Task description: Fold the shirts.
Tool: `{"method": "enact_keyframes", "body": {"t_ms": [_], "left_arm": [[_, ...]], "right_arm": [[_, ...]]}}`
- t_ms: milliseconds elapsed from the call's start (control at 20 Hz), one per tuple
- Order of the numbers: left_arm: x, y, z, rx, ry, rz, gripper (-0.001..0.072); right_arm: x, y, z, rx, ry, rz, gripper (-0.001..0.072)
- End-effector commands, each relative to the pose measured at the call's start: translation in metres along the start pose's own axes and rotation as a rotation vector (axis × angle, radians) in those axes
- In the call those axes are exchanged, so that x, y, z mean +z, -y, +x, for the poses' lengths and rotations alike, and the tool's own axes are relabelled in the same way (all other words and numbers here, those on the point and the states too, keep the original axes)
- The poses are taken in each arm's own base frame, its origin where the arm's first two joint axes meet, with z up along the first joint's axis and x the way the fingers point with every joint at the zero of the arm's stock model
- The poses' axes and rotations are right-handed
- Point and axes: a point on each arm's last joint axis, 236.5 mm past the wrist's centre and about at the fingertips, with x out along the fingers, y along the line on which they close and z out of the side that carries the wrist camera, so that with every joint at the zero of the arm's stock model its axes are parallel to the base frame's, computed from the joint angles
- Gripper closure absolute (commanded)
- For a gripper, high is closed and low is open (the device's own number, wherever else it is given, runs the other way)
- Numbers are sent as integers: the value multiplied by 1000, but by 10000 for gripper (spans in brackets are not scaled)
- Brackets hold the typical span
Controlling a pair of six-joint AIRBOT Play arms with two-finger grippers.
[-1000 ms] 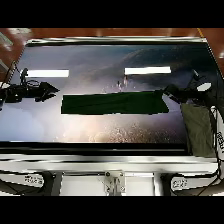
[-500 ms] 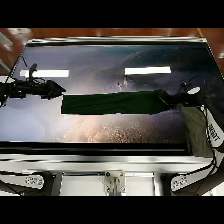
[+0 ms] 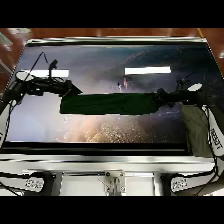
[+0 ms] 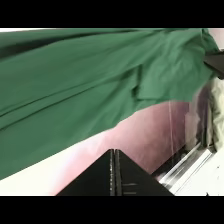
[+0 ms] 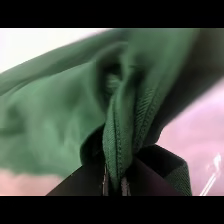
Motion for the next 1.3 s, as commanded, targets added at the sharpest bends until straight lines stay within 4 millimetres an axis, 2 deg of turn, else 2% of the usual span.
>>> {"method": "enact_keyframes", "body": {"t_ms": [0,200,300,450,600,750,850,950,1050,1150,1250], "left_arm": [[-3,27,53,9,25,57,670],[-56,51,130,-12,-99,87,670],[-82,61,154,-33,-163,87,671],[-103,91,178,-116,-186,18,671],[-121,129,205,-206,-175,-84,672],[-172,136,238,-208,-288,-135,672],[-197,144,246,-236,-376,-139,672],[-194,150,245,-256,-378,-136,671],[-172,149,235,-274,-338,-101,673],[-139,134,210,-237,-288,-32,674],[-99,116,170,-176,-227,60,674]], "right_arm": [[-25,-41,-48,30,-48,-88,629],[-44,-69,-100,1,-22,-121,629],[-54,-83,-121,5,-4,-131,629],[-68,-97,-146,4,15,-148,629],[-76,-97,-160,-30,30,-150,629],[-81,-102,-167,-26,37,-147,629],[-85,-105,-171,-25,34,-147,629],[-93,-104,-172,-26,5,-142,629],[-99,-106,-169,-37,-18,-142,629],[-105,-115,-159,-55,-30,-179,629],[-106,-132,-144,-67,-7,-250,629]]}}
